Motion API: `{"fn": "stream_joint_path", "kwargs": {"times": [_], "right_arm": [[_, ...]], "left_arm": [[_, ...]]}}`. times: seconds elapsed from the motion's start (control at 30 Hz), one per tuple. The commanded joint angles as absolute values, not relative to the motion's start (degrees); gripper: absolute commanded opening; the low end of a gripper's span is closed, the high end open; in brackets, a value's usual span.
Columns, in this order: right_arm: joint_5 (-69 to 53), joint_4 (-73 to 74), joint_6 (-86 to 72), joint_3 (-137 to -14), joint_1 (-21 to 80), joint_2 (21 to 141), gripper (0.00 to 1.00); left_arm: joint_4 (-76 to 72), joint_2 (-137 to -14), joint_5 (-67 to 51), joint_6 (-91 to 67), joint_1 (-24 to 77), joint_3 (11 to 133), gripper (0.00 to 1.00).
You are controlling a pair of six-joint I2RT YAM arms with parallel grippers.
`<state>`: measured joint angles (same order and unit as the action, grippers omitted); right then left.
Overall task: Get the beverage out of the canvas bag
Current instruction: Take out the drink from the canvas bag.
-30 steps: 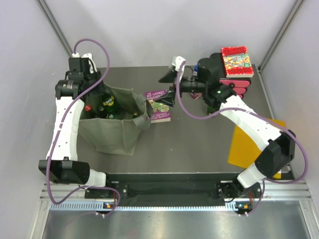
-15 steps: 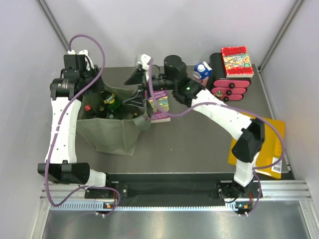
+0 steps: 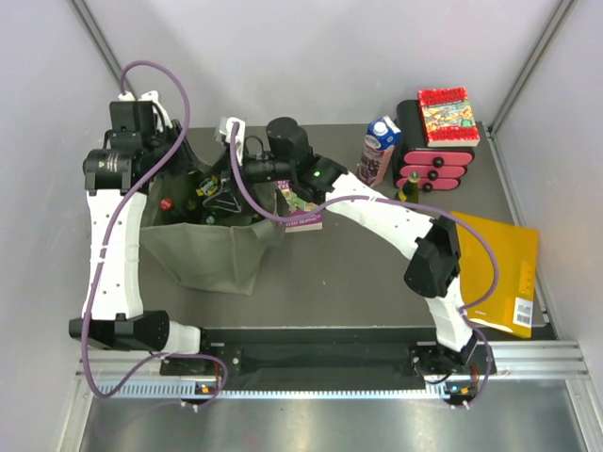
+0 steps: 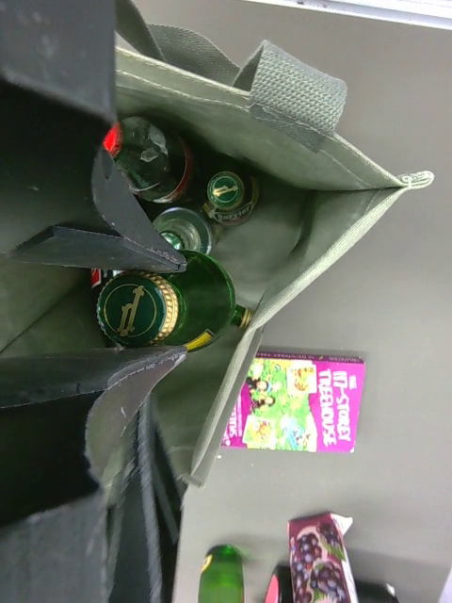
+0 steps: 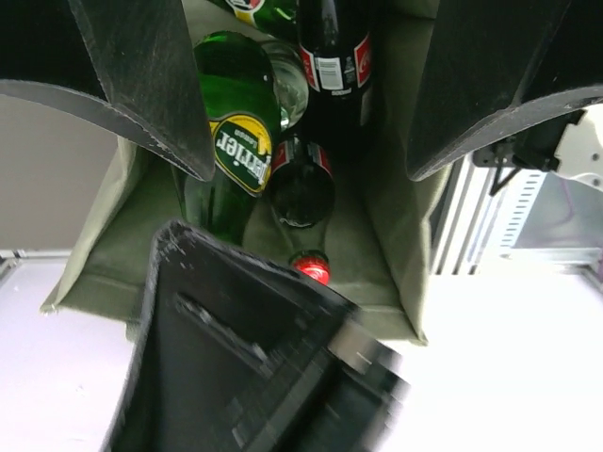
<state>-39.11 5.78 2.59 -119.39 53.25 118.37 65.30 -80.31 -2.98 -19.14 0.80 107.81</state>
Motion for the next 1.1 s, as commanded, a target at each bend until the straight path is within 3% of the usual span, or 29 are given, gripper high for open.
{"fn": "stream_joint_path", "kwargs": {"times": [0.0,0.47,0.7,0.97,1.07], "right_arm": [[-36.3,5.3,3.8,-122.8,54.5,118.8,0.81],[-29.4,3.3,4.9,-124.9,56.5,122.8,0.83],[-27.2,1.9,6.1,-125.0,57.5,123.6,0.76],[-25.2,0.4,6.1,-125.0,57.7,124.1,0.55],[-24.5,0.4,5.5,-125.0,57.7,124.5,0.25]], "left_arm": [[61.0,-76.0,-5.8,-21.4,0.5,112.6,0.00],[60.9,-74.8,-9.4,-23.7,0.5,112.2,0.00],[60.8,-74.5,-10.6,-24.6,0.5,112.5,0.00],[60.5,-74.2,-11.8,-25.7,0.5,112.3,0.00],[60.6,-74.1,-12.4,-26.0,0.5,112.3,0.00]]}}
